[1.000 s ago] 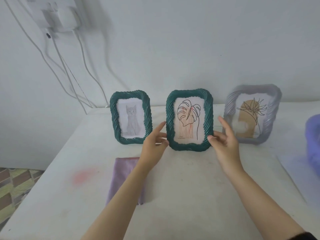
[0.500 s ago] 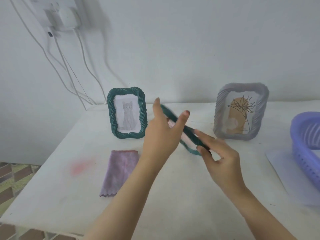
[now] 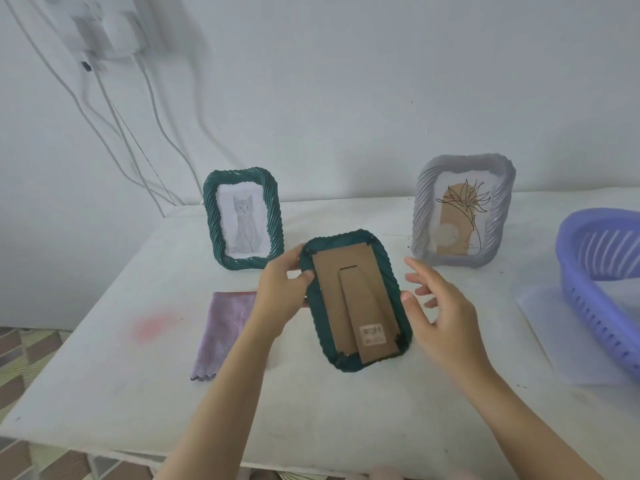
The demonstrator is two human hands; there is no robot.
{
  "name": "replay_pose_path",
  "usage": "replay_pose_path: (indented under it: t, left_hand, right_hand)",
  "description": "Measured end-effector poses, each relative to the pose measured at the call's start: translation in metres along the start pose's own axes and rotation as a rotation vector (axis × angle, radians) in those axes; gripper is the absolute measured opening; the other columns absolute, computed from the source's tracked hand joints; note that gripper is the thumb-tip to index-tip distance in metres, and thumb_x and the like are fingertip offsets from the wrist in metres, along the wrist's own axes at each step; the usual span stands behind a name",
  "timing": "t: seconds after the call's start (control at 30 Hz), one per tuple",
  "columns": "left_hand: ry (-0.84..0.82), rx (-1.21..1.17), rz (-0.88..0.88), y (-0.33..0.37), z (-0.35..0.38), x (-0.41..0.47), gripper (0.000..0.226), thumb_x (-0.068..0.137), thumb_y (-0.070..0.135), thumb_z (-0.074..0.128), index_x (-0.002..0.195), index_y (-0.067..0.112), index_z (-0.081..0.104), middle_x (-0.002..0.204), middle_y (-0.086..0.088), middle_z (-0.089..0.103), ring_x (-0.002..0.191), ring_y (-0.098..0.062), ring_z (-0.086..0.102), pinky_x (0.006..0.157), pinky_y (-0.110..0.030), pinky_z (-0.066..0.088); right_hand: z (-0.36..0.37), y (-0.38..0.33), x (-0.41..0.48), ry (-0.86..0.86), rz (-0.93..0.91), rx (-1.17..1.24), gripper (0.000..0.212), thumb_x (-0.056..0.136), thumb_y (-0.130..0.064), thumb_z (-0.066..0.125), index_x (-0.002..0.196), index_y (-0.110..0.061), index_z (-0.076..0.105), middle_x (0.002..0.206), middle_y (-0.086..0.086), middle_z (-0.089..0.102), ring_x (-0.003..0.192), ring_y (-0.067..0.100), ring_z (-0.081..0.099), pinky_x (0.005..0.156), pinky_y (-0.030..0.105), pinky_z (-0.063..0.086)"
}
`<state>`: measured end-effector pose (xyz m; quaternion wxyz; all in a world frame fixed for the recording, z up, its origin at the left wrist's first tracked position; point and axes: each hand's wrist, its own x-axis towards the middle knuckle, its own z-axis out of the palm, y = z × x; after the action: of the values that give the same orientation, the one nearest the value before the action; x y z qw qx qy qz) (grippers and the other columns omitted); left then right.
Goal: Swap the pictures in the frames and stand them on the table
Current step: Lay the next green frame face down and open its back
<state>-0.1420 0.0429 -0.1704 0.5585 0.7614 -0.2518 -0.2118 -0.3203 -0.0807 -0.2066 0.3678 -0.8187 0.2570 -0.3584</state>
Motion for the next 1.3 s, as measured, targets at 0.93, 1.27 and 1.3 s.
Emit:
replay_pose_path:
  t: [0.93, 1.27, 1.3]
  left_hand:
    - [-0.345, 0.671, 0.273, -0.071, 0.006, -0.022, 0.118, 0.055, 0.081, 0.055, 0.148, 0.031, 0.003, 0.149, 0.022, -0.002, 0.139, 0.000, -0.006, 0.115, -0.028, -0.002]
    - [-0.340, 0.876, 0.336, -0.067, 0.005, -0.018, 0.120, 0.051, 0.086, 0.046, 0.147, 0.027, 0.004, 0.153, 0.010, 0.005, 0.140, -0.010, -0.002, 0.111, -0.030, -0.014]
    - [-0.345, 0.880, 0.343, -0.065, 0.005, -0.017, 0.119, 0.051, 0.086, 0.046, 0.147, 0.028, 0.005, 0.152, 0.010, 0.007, 0.140, -0.010, -0.001, 0.110, -0.030, -0.014]
  right_hand:
    - [0.005, 0.023, -0.013, -0.473, 0.003, -0.330, 0.096, 0.068, -0.076, 0.044, 0.146, -0.037, 0.003, 0.155, -0.010, 0.014, 0.142, 0.011, 0.012, 0.116, 0.034, 0.013]
    - [0.008, 0.034, 0.001, -0.585, 0.028, -0.471, 0.129, 0.042, -0.094, 0.039, 0.146, -0.031, -0.006, 0.155, -0.009, 0.003, 0.142, 0.011, 0.001, 0.117, 0.044, -0.003]
    - [0.009, 0.035, 0.002, -0.588, 0.027, -0.474, 0.132, 0.039, -0.097, 0.035, 0.146, -0.029, -0.003, 0.154, -0.009, 0.004, 0.142, 0.012, 0.002, 0.116, 0.043, -0.003]
